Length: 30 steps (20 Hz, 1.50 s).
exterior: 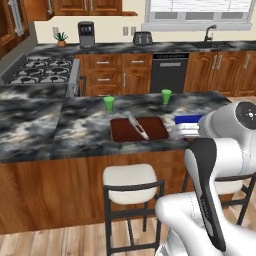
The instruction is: Gather the onion and eggplant from the fridge and place them on a tray on the dining counter. Then gather the fish and chicken drumstick from the fridge and place them on the other tray.
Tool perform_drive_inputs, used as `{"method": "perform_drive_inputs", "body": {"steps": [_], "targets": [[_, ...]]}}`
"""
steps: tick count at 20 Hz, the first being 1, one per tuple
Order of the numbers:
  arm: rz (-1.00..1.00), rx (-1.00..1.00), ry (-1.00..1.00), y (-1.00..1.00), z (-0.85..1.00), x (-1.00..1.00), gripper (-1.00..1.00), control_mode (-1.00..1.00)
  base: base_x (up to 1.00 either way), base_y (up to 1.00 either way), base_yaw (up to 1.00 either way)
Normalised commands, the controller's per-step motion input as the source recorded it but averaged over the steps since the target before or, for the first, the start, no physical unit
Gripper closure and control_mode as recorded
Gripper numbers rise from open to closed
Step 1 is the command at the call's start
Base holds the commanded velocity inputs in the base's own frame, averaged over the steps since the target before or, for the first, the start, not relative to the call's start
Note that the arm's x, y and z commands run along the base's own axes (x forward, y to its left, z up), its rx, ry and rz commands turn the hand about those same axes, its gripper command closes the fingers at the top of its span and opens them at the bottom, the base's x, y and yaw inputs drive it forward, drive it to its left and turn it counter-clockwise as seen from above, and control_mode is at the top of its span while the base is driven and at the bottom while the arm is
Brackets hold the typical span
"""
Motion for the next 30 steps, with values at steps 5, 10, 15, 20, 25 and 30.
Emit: {"method": "perform_drive_inputs", "body": {"steps": [5,10,15,20,25,30], "targets": [[-0.04,0.00,0.00,0.08,0.00,0.09,1.00,-1.00,0.08,0.10,-0.08],[-0.03,0.00,0.00,0.26,0.00,0.44,1.00,-1.00,0.00,0.00,0.00],[0.00,0.00,0.03,0.08,0.00,0.45,1.00,-1.00,0.00,0.00,0.00],[0.04,0.00,0.06,0.02,0.00,0.46,1.00,-1.00,0.00,0.00,0.00],[0.12,0.00,0.07,0.07,-0.03,0.42,1.00,-1.00,0.00,0.00,0.00],[0.13,0.00,0.05,0.02,-0.23,0.45,1.00,-1.00,0.00,0.00,0.00]]}}
